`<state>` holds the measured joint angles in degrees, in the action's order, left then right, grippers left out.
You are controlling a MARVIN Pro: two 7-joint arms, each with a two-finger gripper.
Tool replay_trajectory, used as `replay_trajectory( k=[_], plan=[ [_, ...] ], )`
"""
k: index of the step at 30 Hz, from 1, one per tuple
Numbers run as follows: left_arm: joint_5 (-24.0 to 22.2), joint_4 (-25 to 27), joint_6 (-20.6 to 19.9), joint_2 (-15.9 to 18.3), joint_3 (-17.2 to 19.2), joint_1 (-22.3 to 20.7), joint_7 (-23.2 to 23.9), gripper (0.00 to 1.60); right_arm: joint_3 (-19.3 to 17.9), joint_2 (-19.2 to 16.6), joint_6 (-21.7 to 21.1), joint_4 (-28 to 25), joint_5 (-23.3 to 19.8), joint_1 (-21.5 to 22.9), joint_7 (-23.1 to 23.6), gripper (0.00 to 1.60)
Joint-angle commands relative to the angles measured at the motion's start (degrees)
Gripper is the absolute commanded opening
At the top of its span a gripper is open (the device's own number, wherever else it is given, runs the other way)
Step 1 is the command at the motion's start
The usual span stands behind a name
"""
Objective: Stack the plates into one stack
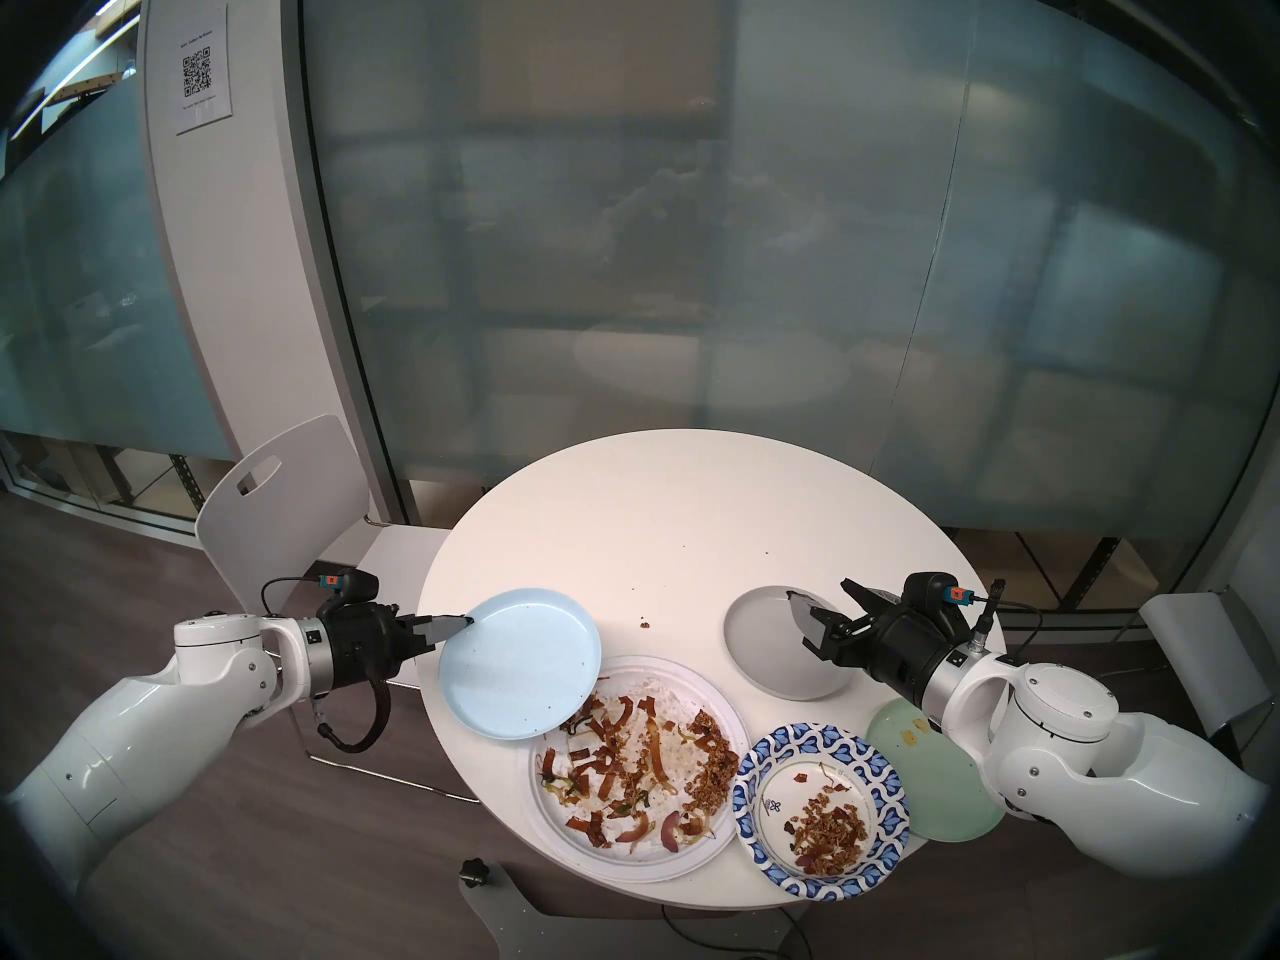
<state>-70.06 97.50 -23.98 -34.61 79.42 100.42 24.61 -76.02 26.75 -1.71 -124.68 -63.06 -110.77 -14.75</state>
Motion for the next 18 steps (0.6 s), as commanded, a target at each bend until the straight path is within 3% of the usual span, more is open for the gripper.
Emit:
replay_trajectory(
  k=[1, 18],
  plan=[
    [1.35, 4.61, -0.33, -2.05, -2.58, -1.16, -2.01, 0.0, -0.31, -0.1, 0.03, -0.63, -0.08, 0.25, 0.05, 1.6],
    [6.71, 9.57, -1.53, -6.71, -10.94, -5.04, -7.9, 0.0, -0.33, -0.09, 0.02, -0.63, -0.08, 0.24, 0.05, 1.6]
  ],
)
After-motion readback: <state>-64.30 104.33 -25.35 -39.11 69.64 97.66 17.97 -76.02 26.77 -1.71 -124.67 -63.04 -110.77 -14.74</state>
